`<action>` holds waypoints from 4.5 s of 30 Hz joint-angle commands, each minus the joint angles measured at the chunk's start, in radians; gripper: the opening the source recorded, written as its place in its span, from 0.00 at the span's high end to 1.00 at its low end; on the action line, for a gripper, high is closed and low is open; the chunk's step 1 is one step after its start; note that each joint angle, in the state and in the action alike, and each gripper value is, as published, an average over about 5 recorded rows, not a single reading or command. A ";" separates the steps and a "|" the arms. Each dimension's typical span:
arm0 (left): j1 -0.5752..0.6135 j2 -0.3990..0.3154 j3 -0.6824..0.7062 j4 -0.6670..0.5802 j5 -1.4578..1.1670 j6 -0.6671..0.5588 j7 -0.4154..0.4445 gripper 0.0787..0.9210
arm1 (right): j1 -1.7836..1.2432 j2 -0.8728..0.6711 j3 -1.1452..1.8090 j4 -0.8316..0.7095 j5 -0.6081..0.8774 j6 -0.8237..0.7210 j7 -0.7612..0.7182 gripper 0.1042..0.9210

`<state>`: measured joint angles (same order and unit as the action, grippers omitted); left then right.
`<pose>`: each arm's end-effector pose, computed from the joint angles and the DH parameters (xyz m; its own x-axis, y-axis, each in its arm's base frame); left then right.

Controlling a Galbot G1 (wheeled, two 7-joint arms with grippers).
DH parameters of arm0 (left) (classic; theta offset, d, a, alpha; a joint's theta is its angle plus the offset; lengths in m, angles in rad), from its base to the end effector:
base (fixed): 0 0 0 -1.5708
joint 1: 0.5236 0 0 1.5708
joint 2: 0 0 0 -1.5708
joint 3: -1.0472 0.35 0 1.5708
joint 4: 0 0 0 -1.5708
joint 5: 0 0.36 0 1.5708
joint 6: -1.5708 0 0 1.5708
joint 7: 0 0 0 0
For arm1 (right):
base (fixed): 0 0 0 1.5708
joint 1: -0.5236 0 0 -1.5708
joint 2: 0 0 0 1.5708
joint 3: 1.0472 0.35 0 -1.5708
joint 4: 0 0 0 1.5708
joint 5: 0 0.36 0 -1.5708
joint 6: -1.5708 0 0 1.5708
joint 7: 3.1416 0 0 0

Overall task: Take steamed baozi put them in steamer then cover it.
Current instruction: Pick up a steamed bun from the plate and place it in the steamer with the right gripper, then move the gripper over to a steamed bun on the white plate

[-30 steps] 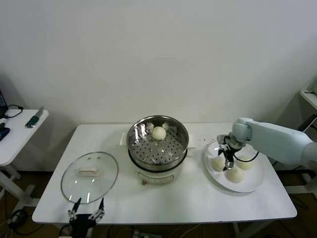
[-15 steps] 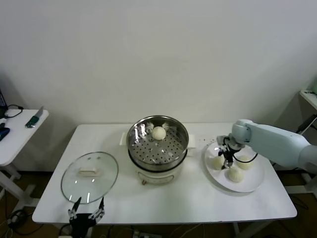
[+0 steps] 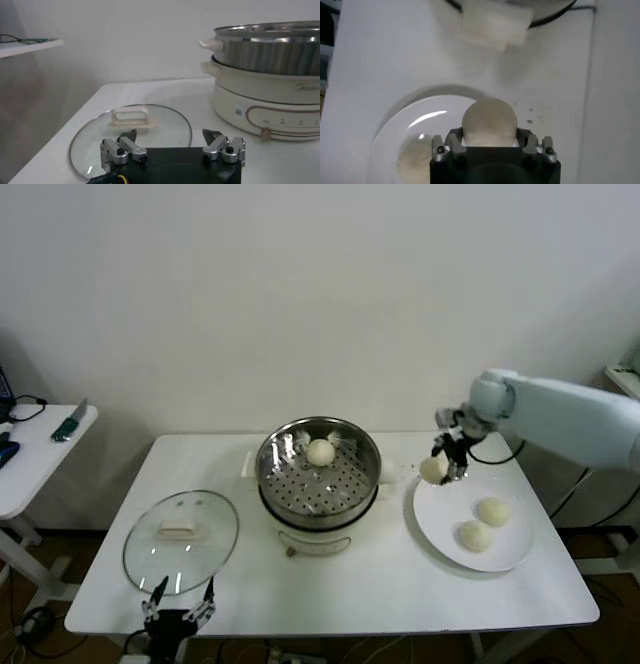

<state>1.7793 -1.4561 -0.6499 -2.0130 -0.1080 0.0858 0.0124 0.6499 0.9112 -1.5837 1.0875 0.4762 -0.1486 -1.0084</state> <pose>0.1131 0.0631 -0.3571 -0.9330 -0.0558 0.3555 -0.0363 0.9975 0.0612 0.5926 -0.1005 -0.0890 -0.1727 -0.1213 0.9775 -0.9738 -0.1278 -0.1880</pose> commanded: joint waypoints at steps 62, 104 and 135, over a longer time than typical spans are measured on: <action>-0.024 0.010 0.011 -0.015 -0.025 0.002 -0.007 0.12 | -0.079 0.649 0.009 -0.159 0.199 -0.252 0.216 0.22; 0.007 -0.034 0.014 -0.070 0.025 0.026 0.011 0.12 | -0.031 -0.318 -0.080 0.261 -0.123 -0.109 0.044 0.12; 0.037 -0.060 0.020 -0.074 0.055 0.027 0.008 0.12 | -0.464 -0.256 0.290 0.094 -0.286 -0.126 0.101 0.12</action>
<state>1.8161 -1.5158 -0.6311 -2.0860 -0.0550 0.1141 0.0203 0.2569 0.6584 -1.3573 1.2037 0.2197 -0.2743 -0.9137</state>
